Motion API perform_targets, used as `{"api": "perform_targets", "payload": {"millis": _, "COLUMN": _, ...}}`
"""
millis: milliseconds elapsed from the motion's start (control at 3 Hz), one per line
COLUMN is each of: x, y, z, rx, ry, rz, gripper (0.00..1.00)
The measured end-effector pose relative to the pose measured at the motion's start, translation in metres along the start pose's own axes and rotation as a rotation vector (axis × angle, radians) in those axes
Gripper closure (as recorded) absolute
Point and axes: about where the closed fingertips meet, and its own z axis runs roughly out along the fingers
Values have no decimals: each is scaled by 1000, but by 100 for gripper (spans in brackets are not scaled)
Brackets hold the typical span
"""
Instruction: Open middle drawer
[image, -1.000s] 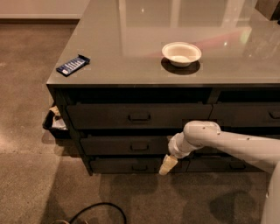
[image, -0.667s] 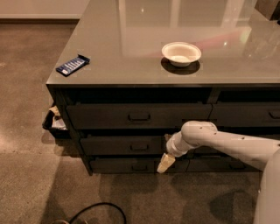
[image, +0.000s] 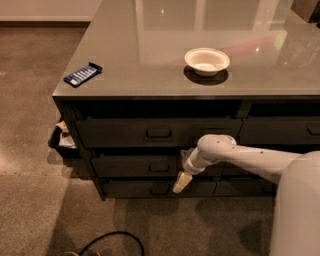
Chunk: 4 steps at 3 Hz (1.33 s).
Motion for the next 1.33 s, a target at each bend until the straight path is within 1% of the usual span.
{"api": "perform_targets", "payload": {"millis": 333, "x": -1, "y": -6, "z": 18, "rx": -19, "ry": 8, "rz": 3, "gripper": 0}}
{"api": "perform_targets", "payload": {"millis": 667, "x": 4, "y": -10, "z": 29, "rx": -24, "ry": 10, "rz": 26, "gripper": 12}}
{"api": "perform_targets", "payload": {"millis": 1000, "x": 10, "y": -11, "z": 30, "rx": -14, "ry": 7, "rz": 48, "gripper": 31}}
{"api": "perform_targets", "payload": {"millis": 1333, "x": 13, "y": -10, "z": 24, "rx": 3, "ry": 3, "rz": 57, "gripper": 54}}
